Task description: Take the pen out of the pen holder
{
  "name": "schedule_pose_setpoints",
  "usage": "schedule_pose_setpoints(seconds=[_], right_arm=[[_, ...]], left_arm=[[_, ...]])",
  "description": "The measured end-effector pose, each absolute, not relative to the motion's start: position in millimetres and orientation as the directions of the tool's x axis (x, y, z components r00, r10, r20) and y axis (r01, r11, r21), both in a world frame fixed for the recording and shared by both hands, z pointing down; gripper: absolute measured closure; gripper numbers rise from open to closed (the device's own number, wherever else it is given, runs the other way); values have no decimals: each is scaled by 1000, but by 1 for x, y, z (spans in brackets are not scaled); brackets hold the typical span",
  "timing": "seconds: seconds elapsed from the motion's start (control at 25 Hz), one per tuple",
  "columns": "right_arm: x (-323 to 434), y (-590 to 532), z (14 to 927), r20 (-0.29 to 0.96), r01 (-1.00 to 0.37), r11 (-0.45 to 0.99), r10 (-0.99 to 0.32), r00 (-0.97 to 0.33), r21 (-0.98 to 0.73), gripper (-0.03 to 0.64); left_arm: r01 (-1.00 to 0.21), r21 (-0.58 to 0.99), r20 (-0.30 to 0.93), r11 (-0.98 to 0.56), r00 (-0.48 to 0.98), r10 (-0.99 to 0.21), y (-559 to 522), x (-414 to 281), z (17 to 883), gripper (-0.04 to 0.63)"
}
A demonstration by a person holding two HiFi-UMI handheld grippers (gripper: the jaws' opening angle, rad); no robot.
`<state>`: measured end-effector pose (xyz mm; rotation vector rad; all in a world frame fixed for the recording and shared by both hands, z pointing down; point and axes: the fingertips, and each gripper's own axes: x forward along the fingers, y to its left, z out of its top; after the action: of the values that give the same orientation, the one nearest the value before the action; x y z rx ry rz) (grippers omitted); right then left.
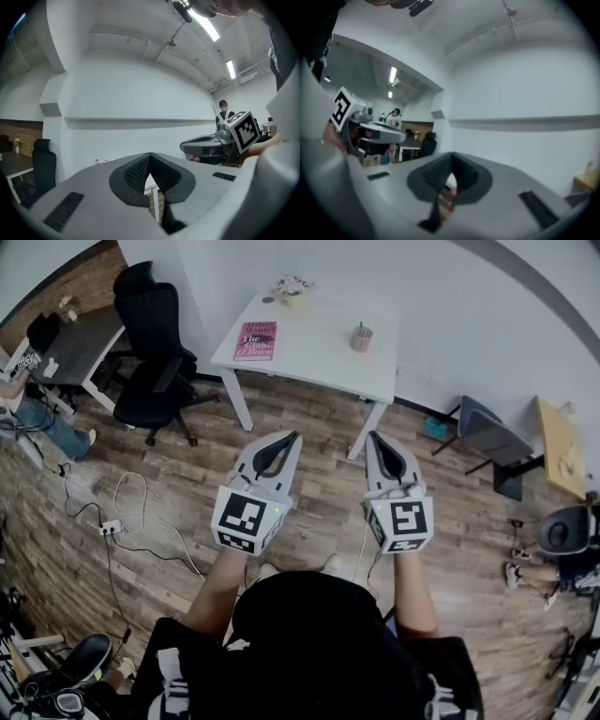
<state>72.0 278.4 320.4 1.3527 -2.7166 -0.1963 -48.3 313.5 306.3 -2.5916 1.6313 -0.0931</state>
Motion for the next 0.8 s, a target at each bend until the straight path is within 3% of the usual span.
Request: schedule_pose_setpoints(seconds=[0.32,0.8], right_arm=[[85,273,318,8,-794,599,-799,-602,101,584],[134,251,338,39,-770,619,-783,-621,157,584]], left_arm=[[-893,-100,18,-440,440,-898,307,-34,307,575],[-902,-75,39,-425,423,-905,286,21,323,575]])
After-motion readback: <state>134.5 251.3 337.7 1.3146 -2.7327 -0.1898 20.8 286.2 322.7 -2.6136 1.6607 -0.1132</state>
